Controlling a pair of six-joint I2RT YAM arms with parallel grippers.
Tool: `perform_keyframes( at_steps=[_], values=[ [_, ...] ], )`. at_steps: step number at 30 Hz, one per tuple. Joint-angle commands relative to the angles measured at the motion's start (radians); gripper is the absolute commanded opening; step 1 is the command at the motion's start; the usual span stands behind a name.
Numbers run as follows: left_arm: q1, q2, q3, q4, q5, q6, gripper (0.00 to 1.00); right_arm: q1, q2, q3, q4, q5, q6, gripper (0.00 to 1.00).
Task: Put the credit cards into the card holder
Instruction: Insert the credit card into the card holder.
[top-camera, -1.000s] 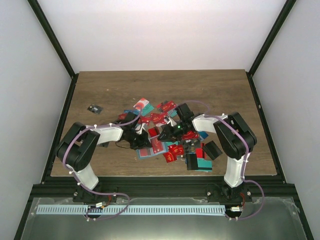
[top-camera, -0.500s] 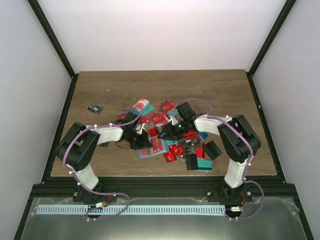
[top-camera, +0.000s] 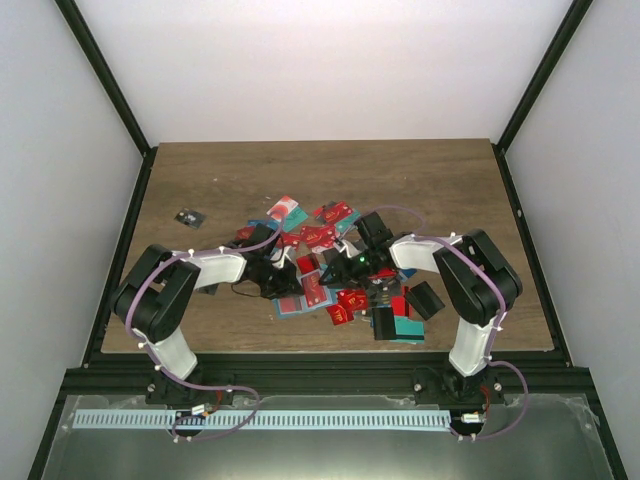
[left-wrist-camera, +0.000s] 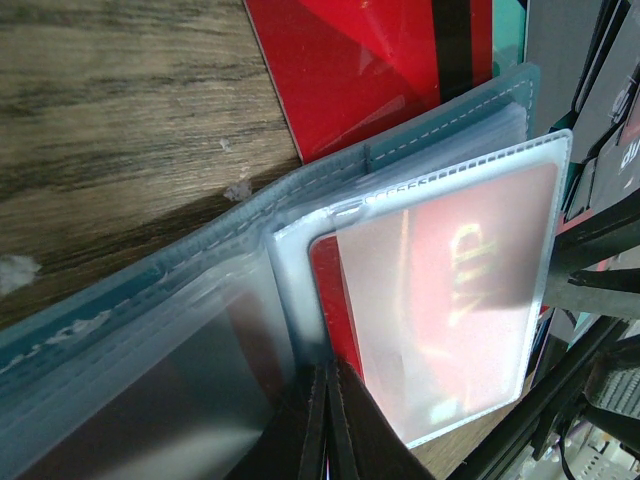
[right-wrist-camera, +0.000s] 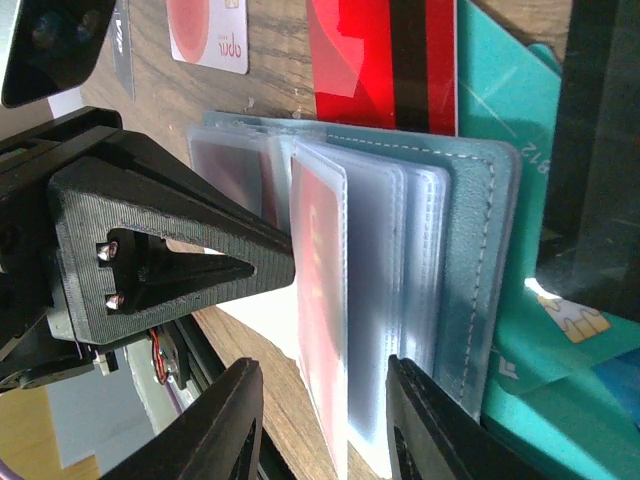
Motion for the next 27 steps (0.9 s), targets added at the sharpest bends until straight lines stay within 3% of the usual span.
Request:
perform_keyframes(
  at_steps=[1,27],
  values=[
    [-0.019,0.059,-0.037,-0.046,-0.091,0.015,0.04,0.012,-0.011,0.004,0.023,-0.022,0.005,0.36],
    [-0.022,0.08,-0.019,-0.039,-0.086,0.023,0.04,0.027,0.029,0.019,0.04,-0.084,0.004,0.33]
  ],
)
